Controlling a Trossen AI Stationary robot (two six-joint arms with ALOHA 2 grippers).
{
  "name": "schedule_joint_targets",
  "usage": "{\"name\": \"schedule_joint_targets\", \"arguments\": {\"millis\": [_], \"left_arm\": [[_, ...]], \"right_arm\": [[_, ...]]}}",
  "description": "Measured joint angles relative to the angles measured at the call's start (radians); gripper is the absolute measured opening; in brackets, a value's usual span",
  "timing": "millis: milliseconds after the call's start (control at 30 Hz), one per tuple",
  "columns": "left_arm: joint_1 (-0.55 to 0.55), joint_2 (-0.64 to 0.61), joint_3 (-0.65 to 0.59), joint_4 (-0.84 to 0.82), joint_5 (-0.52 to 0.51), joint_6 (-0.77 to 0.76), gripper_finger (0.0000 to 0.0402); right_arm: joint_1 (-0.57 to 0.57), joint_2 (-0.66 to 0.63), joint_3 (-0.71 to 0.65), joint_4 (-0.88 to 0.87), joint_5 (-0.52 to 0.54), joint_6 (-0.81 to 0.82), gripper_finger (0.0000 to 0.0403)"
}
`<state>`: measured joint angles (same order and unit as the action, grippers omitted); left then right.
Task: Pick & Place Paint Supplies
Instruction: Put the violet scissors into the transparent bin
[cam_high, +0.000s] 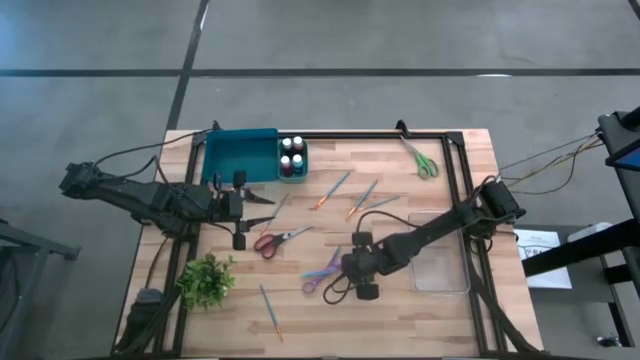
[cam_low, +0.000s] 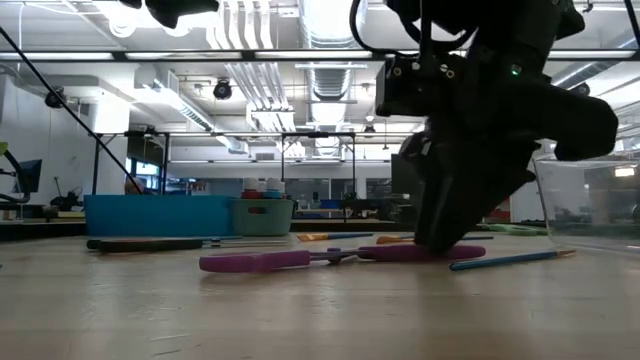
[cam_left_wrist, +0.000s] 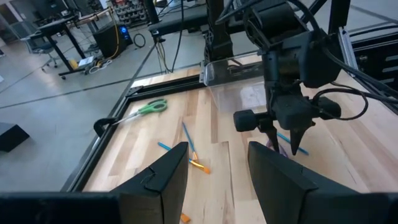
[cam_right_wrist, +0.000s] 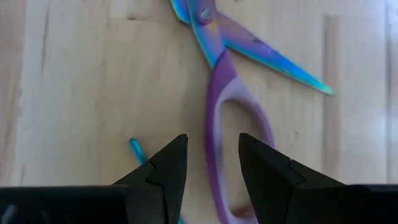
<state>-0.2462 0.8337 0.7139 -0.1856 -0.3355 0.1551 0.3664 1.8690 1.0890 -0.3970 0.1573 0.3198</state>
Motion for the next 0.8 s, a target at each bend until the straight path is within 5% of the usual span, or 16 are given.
{"name": "schedule_joint_targets", "arguments": {"millis": [533,800], "left_arm": [[0.0,0.0,0.0,0.0,0.0,-0.007,0.0173],[0.0,0.0,0.0,0.0,0.0,-0.007,0.0173]], "right_arm": [[0.002,-0.004,-0.08,0.135,0.002,0.083,0.0138],[0.003,-0.004,-0.081,0.136,0.022,0.084,0.0055]]}}
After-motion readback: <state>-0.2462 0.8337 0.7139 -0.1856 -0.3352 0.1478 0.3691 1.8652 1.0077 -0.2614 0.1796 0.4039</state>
